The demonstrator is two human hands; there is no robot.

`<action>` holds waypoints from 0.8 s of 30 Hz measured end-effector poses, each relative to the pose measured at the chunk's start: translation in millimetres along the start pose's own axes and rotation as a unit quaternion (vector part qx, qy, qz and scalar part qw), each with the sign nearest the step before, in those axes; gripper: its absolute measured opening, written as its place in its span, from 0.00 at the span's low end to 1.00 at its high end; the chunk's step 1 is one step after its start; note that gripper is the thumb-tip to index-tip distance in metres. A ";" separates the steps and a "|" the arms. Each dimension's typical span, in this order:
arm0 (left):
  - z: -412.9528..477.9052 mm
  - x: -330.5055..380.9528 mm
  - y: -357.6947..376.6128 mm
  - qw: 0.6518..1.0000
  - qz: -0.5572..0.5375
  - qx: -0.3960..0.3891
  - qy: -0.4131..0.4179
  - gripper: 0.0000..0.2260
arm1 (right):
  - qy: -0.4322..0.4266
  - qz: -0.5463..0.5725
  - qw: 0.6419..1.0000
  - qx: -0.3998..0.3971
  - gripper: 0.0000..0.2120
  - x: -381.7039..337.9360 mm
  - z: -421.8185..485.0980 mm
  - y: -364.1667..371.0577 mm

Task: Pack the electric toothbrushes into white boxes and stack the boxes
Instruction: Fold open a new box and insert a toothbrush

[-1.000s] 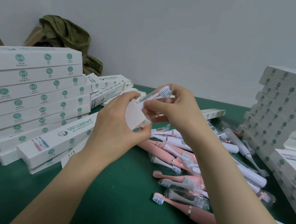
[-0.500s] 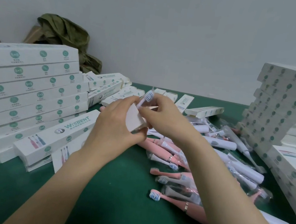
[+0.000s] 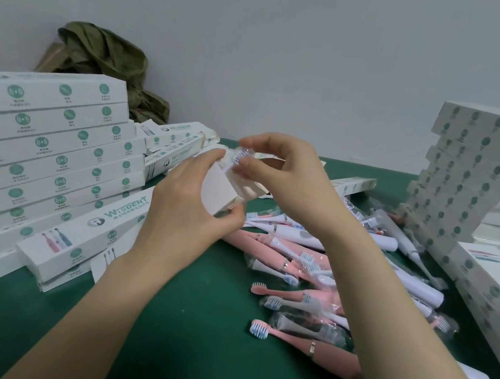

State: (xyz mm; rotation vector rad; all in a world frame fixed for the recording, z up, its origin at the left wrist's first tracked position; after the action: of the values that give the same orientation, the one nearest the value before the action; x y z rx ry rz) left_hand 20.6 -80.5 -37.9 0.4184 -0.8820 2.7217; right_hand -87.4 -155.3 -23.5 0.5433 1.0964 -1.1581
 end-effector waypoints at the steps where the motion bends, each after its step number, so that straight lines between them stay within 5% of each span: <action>1: 0.3 0.0 -1.8 1.000 -0.003 0.005 -0.002 0.27 | -0.013 -0.022 1.000 0.001 0.08 -3.9 -0.5 0.8; 6: -3.0 4.1 2.0 1.000 -0.005 -0.004 0.006 0.28 | -0.082 -0.093 0.992 0.011 0.06 -22.3 -8.7 5.3; 10: -1.2 -1.4 2.4 1.000 -0.003 -0.008 -0.017 0.29 | -0.092 -0.200 0.973 -0.066 0.09 -20.3 -11.4 26.5; 12: 1.1 -1.6 0.9 1.000 0.004 -0.006 -0.006 0.27 | -0.081 -0.157 0.980 -0.094 0.07 -20.9 -11.2 30.4; 15: 3.2 -5.1 -1.2 1.000 0.013 0.001 -0.008 0.27 | -0.051 -0.027 0.998 0.006 0.08 -18.4 -2.1 -6.8; 17: 3.3 -6.8 -2.0 1.000 0.008 0.004 -0.012 0.27 | 0.011 -0.052 0.997 0.051 0.09 0.7 1.4 -34.6; 21: 0.5 -2.5 0.4 1.000 0.002 -0.009 0.006 0.28 | 0.153 -0.330 0.917 -0.163 0.01 69.7 -16.8 -11.3; 24: -0.3 -1.1 1.0 1.000 0.007 -0.016 0.015 0.28 | 0.203 -0.395 0.870 -0.216 0.07 107.2 -29.5 8.2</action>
State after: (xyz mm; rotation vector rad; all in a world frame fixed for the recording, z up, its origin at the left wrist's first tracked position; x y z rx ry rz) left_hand 21.2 -81.3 -39.0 0.3656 -0.9215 2.7160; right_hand -91.4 -176.3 -132.9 -0.0574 1.9969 -1.4528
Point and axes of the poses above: each hand's wrist, its own z-axis towards the middle knuckle, its own y-axis out of the palm, x = y × z, the point moved 10 cm from there along z, towards the middle knuckle, and after that the axes turned 12 degrees about z, right-handed, at the moved point
